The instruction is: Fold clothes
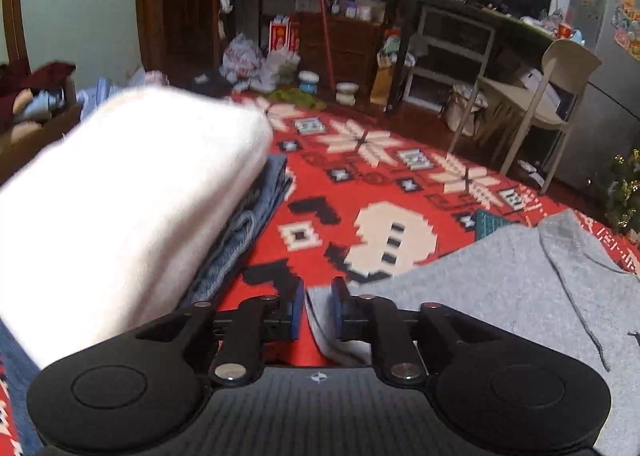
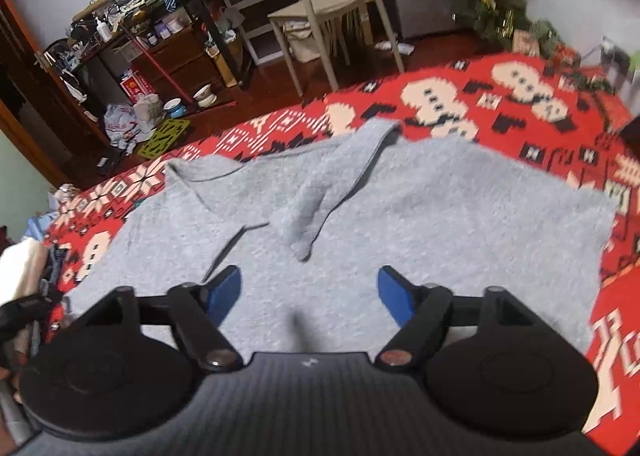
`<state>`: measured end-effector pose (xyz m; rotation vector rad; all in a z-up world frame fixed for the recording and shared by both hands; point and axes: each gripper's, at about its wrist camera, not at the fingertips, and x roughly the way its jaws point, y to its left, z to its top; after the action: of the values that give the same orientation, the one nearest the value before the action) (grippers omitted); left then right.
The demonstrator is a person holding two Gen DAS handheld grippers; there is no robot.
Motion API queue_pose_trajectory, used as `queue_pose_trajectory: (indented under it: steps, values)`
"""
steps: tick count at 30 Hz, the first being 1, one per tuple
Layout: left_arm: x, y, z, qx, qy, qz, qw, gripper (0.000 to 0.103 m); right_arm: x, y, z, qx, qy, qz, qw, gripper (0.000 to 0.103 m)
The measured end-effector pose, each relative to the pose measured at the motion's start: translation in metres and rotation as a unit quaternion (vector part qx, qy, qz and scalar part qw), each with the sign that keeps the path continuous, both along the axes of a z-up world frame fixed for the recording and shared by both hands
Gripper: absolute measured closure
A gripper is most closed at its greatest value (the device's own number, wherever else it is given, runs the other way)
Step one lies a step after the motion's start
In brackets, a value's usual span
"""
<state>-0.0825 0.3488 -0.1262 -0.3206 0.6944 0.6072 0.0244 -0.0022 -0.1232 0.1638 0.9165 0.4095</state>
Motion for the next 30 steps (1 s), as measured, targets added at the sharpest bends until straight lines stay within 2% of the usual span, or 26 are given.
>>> queue_pose_trajectory:
  steps: [2,4,7,9,11,14,18,20,22,25,28,29,30]
  values:
    - [-0.001,-0.003,0.005,0.007,-0.008,-0.006,0.9999,0.069,-0.001,0.000,0.003,-0.017,-0.018,0.001,1.000,0.011]
    - [-0.001,-0.007,0.007,0.008,-0.015,-0.017,0.9997,0.064,-0.003,0.002,0.006,-0.040,-0.040,0.000,0.998,0.001]
    - [0.001,-0.015,0.009,0.011,-0.022,-0.034,0.9991,0.052,-0.006,0.004,0.010,-0.078,-0.073,-0.004,0.994,0.001]
    - [0.002,-0.021,0.011,0.014,-0.027,-0.044,0.9986,0.040,-0.007,0.004,0.010,-0.103,-0.095,-0.013,0.990,0.001]
    - [0.004,-0.026,0.012,0.016,-0.033,-0.058,0.9976,0.035,-0.007,0.002,0.010,-0.120,-0.110,-0.022,0.986,0.001]
    - [0.006,-0.032,0.013,0.008,-0.041,-0.081,0.9958,0.034,-0.006,0.001,0.008,-0.138,-0.126,-0.028,0.982,0.001]
    - [0.004,-0.043,0.013,0.027,-0.058,-0.092,0.9937,0.021,-0.006,0.003,0.007,-0.158,-0.151,-0.022,0.976,0.001]
    - [0.003,-0.050,0.014,0.048,-0.071,-0.101,0.9911,0.015,-0.006,0.001,0.006,-0.149,-0.157,-0.016,0.976,0.001]
    - [0.004,-0.054,0.015,0.052,-0.083,-0.119,0.9881,0.011,-0.005,-0.002,0.006,-0.132,-0.157,-0.002,0.979,0.001]
    - [0.005,-0.054,0.013,0.034,-0.101,-0.148,0.9833,0.010,0.000,-0.007,0.006,-0.109,-0.146,0.008,0.983,0.001]
    - [0.010,-0.054,0.008,0.008,-0.099,-0.171,0.9803,0.009,0.007,-0.018,0.004,-0.072,-0.116,-0.011,0.990,0.001]
    - [0.011,-0.054,0.006,0.000,-0.096,-0.173,0.9803,0.009,0.010,-0.023,0.004,-0.052,-0.107,-0.018,0.993,0.002]
    - [0.012,-0.054,0.005,-0.007,-0.093,-0.175,0.9802,0.009,0.014,-0.028,0.003,-0.031,-0.097,-0.024,0.995,0.007]
